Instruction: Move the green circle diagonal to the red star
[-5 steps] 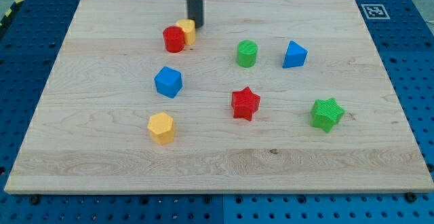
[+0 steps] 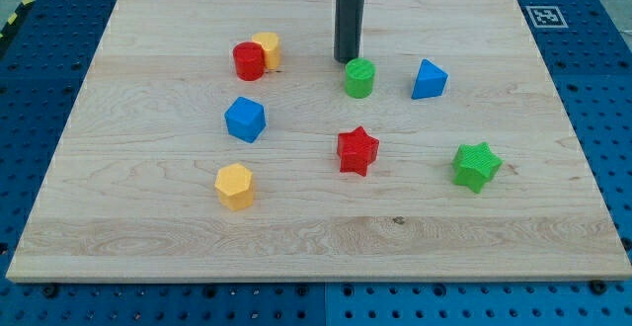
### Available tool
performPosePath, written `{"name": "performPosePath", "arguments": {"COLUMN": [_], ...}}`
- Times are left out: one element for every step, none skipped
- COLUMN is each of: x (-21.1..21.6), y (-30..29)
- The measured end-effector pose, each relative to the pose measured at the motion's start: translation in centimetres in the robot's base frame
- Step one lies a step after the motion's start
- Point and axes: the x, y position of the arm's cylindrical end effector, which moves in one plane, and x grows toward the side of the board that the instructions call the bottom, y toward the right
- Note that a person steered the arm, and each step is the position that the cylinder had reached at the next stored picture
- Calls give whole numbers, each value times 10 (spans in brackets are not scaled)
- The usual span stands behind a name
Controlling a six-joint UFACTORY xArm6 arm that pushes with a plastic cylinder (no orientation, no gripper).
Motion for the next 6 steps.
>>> {"name": "performPosePath", "arguments": {"x": [25, 32, 43, 56, 68, 92], "y": [15, 34, 28, -13, -28, -22]}}
